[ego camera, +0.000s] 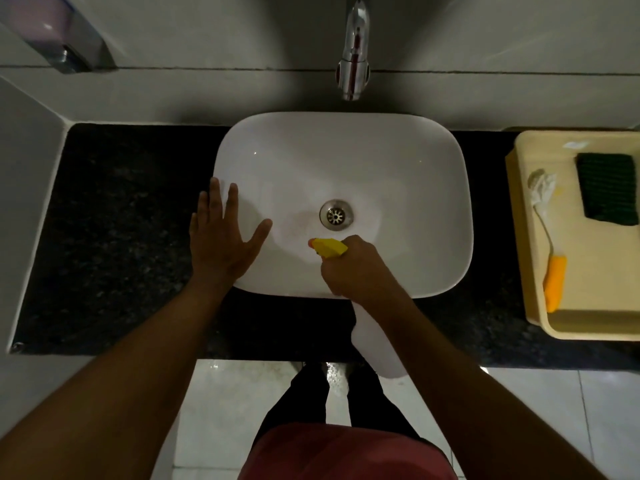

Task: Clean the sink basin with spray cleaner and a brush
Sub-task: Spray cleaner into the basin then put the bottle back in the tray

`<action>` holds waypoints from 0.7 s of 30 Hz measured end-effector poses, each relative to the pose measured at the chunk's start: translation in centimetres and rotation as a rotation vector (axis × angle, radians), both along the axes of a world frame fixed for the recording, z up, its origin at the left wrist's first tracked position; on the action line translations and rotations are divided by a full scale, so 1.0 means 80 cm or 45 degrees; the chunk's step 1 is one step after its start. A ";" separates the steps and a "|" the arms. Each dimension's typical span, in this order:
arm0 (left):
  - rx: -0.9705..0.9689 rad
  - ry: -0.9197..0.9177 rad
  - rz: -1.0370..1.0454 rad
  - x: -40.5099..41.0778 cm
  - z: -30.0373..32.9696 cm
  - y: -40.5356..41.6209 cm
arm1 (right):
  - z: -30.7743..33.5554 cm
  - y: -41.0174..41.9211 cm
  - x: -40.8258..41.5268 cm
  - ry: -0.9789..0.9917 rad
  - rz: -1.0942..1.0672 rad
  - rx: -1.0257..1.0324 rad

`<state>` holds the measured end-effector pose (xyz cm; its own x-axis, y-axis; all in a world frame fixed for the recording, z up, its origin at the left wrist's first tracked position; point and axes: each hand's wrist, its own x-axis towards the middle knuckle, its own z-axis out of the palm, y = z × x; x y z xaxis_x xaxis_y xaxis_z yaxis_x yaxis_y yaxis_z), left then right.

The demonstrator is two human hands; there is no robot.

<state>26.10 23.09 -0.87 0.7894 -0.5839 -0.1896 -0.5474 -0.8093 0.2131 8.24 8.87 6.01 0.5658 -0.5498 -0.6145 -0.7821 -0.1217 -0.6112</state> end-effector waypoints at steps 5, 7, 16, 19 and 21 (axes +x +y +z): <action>-0.016 0.004 -0.011 0.001 -0.001 -0.002 | 0.010 -0.003 -0.005 0.030 -0.099 -0.083; -0.068 0.008 -0.012 0.002 -0.005 0.001 | 0.015 -0.025 -0.029 0.094 -0.128 -0.142; -0.274 0.019 -0.003 0.003 -0.013 0.007 | 0.040 -0.119 -0.125 0.423 -0.067 -0.449; -0.276 0.040 0.008 0.008 -0.019 0.007 | 0.042 -0.138 -0.129 0.375 -0.202 -0.696; -0.269 0.034 0.014 0.008 -0.020 0.006 | 0.043 -0.148 -0.112 0.336 -0.277 -0.727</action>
